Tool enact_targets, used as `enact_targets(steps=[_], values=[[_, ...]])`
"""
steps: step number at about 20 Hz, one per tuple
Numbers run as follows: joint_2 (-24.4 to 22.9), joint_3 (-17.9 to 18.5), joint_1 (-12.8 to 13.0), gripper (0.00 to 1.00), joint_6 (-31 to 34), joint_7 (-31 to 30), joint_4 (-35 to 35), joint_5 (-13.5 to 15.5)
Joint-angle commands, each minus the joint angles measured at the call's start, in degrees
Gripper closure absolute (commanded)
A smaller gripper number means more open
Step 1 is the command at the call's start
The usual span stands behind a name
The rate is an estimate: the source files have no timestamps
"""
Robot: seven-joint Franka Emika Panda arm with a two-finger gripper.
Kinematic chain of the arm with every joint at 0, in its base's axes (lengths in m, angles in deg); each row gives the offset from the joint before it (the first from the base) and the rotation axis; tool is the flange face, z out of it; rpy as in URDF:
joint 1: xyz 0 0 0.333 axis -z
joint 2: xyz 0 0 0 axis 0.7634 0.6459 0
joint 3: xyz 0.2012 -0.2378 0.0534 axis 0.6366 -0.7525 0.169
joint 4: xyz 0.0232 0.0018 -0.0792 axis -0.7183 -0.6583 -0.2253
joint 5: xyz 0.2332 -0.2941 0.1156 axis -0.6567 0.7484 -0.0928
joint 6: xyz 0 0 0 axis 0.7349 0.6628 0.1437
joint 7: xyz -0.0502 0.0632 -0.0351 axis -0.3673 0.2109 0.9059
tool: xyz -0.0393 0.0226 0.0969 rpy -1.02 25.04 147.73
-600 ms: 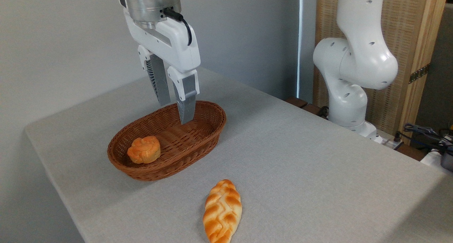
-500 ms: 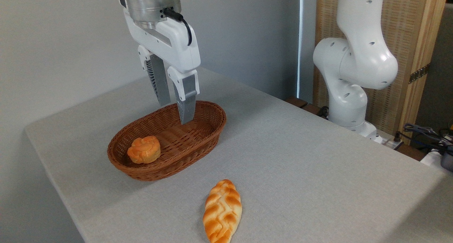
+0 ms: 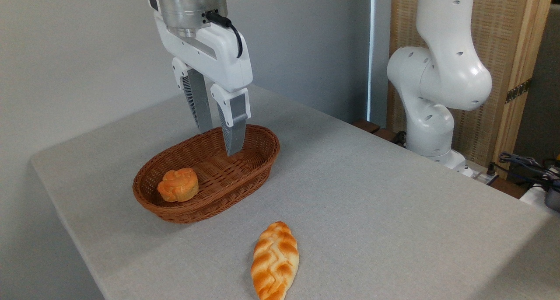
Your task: Put bread into the basket
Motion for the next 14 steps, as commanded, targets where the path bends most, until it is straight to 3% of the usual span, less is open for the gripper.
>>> enact_targets(steps=[1, 5, 10, 14], values=[[-0.3, 0.8, 0.4, 0.0, 0.2, 0.8, -0.1, -0.2], [-1.1, 1.0, 0.4, 0.0, -1.1, 1.7, -2.7, -0.5], [-1.1, 5.0, 0.4, 0.0, -14.6, 1.6, -9.7, -0.2], [-1.1, 5.3, 0.4, 0.0, -21.6, 1.7, -17.6, -0.3]])
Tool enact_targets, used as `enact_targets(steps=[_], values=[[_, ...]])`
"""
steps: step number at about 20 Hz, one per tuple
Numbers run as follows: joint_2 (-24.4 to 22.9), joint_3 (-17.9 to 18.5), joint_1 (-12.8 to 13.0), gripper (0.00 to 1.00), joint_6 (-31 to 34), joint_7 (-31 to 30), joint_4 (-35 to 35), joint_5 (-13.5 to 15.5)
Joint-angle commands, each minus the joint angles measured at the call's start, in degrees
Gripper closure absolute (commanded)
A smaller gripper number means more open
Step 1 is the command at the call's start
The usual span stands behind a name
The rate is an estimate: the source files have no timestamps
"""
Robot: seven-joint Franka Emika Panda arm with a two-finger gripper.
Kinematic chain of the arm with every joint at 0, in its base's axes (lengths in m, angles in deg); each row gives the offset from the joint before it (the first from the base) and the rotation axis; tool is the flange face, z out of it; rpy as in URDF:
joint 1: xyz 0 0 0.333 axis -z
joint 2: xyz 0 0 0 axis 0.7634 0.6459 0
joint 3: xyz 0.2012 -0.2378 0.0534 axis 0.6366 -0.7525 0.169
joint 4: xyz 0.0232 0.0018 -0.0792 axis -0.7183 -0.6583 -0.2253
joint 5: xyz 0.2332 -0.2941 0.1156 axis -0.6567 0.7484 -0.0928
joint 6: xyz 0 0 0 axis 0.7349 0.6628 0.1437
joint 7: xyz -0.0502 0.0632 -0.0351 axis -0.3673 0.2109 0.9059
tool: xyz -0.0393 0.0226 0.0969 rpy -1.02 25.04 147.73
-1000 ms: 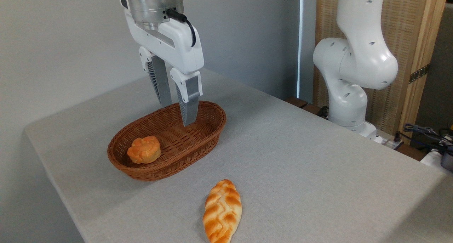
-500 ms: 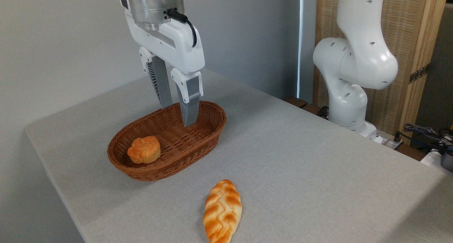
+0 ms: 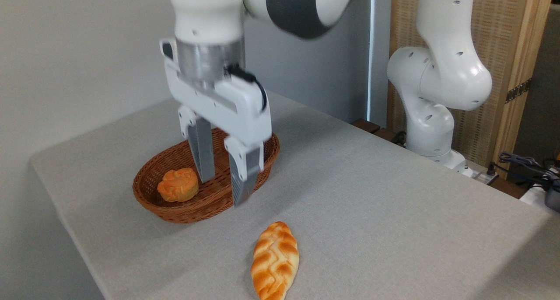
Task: Put bread into the basket
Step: 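Move the open gripper over the braided bread loaf and lower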
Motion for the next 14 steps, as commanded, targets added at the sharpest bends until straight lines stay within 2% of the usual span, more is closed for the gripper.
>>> enact_targets(steps=[1, 6, 9, 14], values=[[-1.1, 1.2, 0.4, 0.0, -6.3, 0.7, -7.9, -0.2], [-0.6, 4.0, 0.4, 0.0, -7.5, 0.7, -10.9, -0.4], [-0.7, 5.7, 0.4, 0.0, -7.4, 0.4, -11.7, -3.6], [0.1, 5.8, 0.4, 0.0, -7.7, -3.5, -14.4, -3.5]])
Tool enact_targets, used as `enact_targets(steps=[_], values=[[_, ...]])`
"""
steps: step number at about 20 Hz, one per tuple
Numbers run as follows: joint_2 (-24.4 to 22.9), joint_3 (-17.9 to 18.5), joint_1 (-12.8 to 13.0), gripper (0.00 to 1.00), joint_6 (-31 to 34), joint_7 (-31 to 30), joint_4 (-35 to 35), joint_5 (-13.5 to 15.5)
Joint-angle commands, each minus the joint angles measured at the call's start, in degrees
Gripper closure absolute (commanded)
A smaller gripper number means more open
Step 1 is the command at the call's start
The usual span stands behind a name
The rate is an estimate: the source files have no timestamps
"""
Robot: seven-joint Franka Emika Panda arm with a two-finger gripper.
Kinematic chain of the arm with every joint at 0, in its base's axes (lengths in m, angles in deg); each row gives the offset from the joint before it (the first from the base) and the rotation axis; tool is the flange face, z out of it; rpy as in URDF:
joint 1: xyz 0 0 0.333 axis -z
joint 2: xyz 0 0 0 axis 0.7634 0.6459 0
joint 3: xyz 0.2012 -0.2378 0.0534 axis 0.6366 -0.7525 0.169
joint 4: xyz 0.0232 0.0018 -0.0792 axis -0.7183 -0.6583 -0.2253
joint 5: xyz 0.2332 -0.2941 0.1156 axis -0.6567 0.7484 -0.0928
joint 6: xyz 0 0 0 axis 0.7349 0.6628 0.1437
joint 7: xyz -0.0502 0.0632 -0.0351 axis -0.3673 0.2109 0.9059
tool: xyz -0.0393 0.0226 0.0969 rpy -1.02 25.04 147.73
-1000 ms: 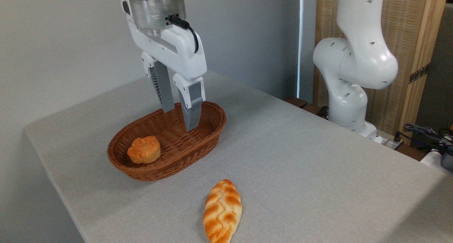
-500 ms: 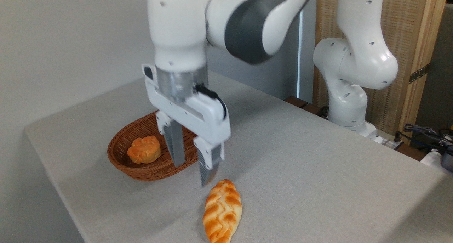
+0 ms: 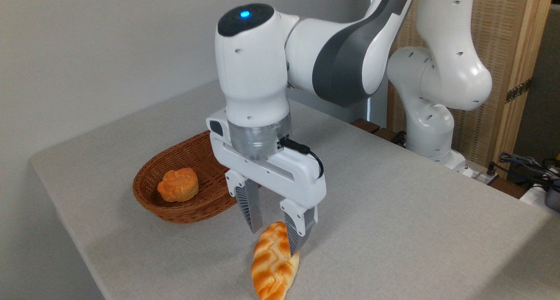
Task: Put bread into the basket
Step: 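Close the gripper on the end of the braided loaf, then lift the braided loaf and carry it over the basket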
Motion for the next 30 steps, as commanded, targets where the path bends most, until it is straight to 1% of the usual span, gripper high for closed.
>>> enact_targets(steps=[1, 4, 8, 9, 10, 12, 15, 28, 30], values=[[0.2, 0.4, 0.5, 0.0, -1.3, -2.6, -2.5, -0.4], [1.6, 0.3, 0.9, 0.0, -2.6, -3.6, -2.5, 0.2], [2.6, 0.3, 0.9, 0.0, -4.8, -4.0, -2.5, 0.2], [2.6, 0.2, 0.9, 0.03, -5.6, -3.9, -2.5, 0.2], [2.7, 0.2, 0.9, 0.17, -5.8, -3.5, -2.5, 0.1], [3.1, 0.1, 1.0, 0.34, -5.8, -2.8, -2.4, 0.1], [3.1, -0.1, 1.0, 0.46, -5.8, -1.1, -2.3, 0.2], [3.1, -0.2, 1.0, 0.46, -5.4, 0.1, -2.0, 0.2], [2.7, -0.5, 1.0, 0.46, -4.9, 0.0, -1.5, -0.4]])
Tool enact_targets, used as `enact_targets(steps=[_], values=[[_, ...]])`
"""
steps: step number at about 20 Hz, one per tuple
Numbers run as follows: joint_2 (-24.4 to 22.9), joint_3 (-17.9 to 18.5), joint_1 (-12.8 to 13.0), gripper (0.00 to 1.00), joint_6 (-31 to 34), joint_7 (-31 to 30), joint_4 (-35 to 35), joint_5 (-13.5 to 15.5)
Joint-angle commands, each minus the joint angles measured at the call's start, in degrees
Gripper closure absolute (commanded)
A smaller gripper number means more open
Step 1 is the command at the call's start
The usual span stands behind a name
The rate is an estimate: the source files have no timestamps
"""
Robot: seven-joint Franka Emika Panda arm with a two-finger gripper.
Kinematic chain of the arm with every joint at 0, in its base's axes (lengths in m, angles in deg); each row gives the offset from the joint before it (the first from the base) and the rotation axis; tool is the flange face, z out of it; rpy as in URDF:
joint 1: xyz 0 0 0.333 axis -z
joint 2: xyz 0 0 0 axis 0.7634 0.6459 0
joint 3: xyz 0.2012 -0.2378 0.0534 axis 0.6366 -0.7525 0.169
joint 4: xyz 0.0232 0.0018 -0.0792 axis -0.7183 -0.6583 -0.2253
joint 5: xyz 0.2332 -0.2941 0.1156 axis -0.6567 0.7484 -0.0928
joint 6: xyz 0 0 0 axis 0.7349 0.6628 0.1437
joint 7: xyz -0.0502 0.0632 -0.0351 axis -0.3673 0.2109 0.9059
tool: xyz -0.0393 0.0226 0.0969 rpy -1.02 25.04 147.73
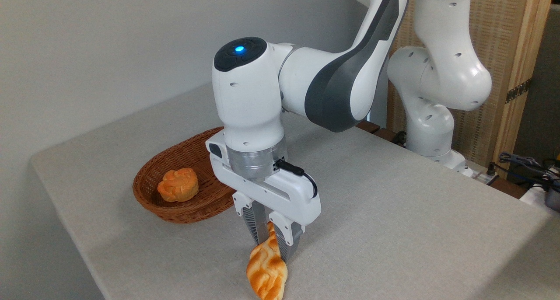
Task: Put bread into the basket
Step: 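Lift the braided loaf and carry it over the basket, then lower the loaf into the basket beside the bun and release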
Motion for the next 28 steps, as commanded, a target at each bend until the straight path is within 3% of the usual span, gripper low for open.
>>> enact_targets(steps=[1, 5, 8, 9, 12, 14, 16, 18, 20, 28], values=[[-0.5, -0.4, 0.2, 0.46, 0.9, 1.0, 1.6, -0.6], [-1.0, -2.1, 0.3, 0.46, 16.5, 1.6, 12.6, -1.2], [-1.0, -3.6, 0.4, 0.41, 23.9, 3.1, 18.6, -1.2], [-1.3, -5.7, 0.4, 0.4, 25.1, 3.1, 19.6, -1.2], [-2.1, -12.7, 0.4, 0.4, 26.7, 1.5, 20.5, -1.3], [-1.8, -17.9, 0.4, 0.26, 27.0, -1.1, 20.0, -1.2], [-1.7, -21.7, 0.4, 0.21, 26.9, -3.5, 19.5, -1.2], [-1.7, -24.7, 0.4, 0.0, 26.9, -3.9, 17.7, -1.3], [-1.5, -26.6, 0.4, 0.0, 25.6, -3.6, 15.5, -1.6], [-1.5, -26.9, 0.9, 0.0, 25.6, -3.4, 14.6, -2.5]])
